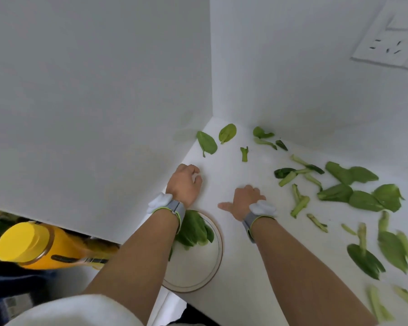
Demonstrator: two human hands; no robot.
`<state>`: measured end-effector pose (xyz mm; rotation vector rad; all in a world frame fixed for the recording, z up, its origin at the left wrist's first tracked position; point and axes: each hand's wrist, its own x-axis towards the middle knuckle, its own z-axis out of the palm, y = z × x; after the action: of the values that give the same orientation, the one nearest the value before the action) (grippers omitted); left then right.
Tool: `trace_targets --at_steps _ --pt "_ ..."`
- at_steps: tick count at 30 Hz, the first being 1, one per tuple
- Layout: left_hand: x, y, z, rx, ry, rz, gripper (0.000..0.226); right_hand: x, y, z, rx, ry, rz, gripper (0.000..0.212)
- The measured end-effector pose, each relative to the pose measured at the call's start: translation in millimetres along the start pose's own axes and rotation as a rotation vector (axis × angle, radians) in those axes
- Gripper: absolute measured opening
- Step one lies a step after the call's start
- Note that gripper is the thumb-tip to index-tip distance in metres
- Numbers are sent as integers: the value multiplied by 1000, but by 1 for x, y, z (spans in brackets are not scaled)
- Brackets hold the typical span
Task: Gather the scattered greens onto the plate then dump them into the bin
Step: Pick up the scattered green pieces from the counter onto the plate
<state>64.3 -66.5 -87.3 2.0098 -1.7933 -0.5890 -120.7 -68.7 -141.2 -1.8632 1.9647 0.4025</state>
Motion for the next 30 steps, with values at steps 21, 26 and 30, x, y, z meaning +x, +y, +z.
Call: trace_targets --at_steps 21,26,30 --pt "105 45 36 -66 -95 -232 39 33 13 -23 471 197 88 47" --pt "94 45 37 -407 -5 -316 27 64 27 -41 550 443 154 30" --pt "85 37 37 -547 68 -344 19 88 22 -53 575 384 271 43"
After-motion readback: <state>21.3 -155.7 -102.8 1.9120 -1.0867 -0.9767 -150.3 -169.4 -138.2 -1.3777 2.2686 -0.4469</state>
